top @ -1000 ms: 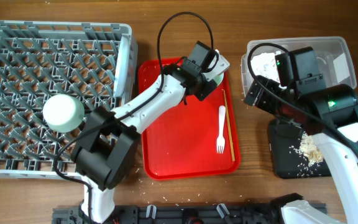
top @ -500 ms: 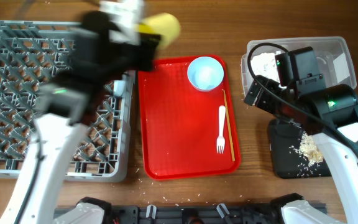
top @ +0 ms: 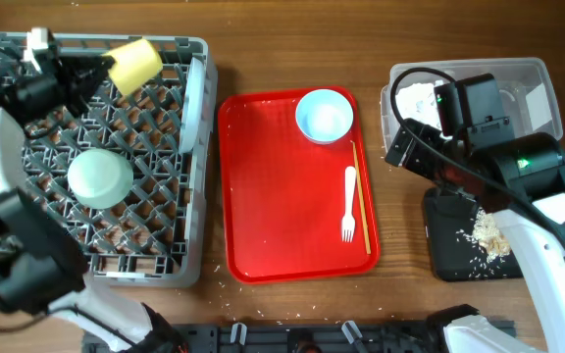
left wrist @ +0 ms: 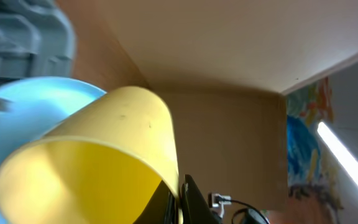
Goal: Sort waste into correct bins and load items into the dishwasher rack
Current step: 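Carry the yellow cup into the dish rack and release it, then reach the left gripper back to the tray and grasp the blue saucer, then place the blue saucer into the dish rack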
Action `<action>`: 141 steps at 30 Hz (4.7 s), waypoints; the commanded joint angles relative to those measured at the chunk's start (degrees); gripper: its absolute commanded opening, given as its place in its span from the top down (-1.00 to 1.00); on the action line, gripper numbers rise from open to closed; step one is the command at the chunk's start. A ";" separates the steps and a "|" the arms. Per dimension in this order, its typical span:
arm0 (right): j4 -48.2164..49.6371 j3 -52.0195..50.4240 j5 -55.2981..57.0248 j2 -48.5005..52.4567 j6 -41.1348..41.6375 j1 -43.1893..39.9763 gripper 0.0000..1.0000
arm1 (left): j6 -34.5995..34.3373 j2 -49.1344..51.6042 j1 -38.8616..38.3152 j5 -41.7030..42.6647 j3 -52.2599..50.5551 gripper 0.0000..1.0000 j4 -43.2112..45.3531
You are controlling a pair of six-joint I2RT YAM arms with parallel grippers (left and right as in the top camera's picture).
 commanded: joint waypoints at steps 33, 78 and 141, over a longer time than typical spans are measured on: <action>0.07 0.74 0.57 0.15 -0.61 -0.07 -1.00 | 7.87 -6.71 6.43 -33.57 0.15 0.92 -12.68; 0.13 0.63 0.57 0.15 -0.59 -0.07 -0.99 | 22.05 -20.15 -49.13 -63.08 0.15 -0.07 -6.43; 0.28 0.63 0.57 0.15 -0.59 -0.07 -0.99 | 14.73 -5.86 14.62 -4.13 5.57 0.92 -12.22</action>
